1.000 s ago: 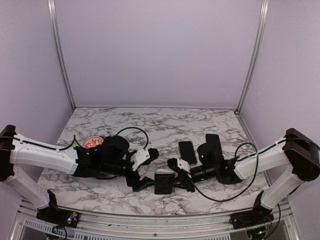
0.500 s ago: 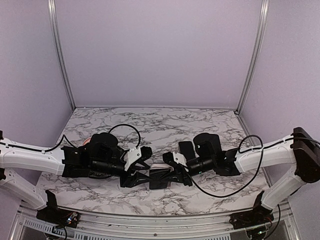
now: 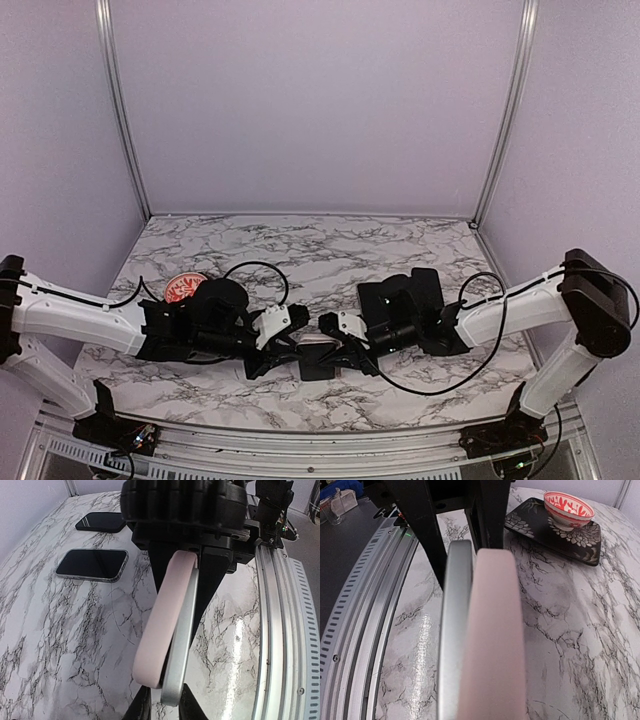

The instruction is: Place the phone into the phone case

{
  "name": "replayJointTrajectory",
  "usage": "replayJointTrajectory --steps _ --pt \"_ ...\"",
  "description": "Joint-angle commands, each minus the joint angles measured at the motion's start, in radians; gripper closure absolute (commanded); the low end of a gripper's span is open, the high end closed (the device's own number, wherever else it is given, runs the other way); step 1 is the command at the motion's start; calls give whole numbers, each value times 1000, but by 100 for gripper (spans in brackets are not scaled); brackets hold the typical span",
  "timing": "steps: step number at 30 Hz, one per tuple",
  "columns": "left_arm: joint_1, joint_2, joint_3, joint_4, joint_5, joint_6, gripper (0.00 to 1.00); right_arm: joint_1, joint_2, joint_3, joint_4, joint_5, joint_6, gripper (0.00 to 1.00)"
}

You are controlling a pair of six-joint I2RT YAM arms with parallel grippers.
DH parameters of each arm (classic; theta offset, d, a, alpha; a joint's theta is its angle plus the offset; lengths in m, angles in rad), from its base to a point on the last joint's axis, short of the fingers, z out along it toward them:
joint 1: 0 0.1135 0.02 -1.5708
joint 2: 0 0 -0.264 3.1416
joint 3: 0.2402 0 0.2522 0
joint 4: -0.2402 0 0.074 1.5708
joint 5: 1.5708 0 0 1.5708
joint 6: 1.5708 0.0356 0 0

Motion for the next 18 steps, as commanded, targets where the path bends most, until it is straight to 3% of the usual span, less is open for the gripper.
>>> replayJointTrajectory --steps 1,3,7,18 --pt "4 35 0 47 -39 -5 84 12 15 1 123 -27 0 95" --pt "4 56 12 57 -21 -9 85 14 24 -1 136 -26 5 94" --pt "4 96 34 64 -9 -12 100 16 34 -8 159 -16 10 88" --pt "2 145 79 71 14 -10 100 22 56 -19 178 -5 12 79"
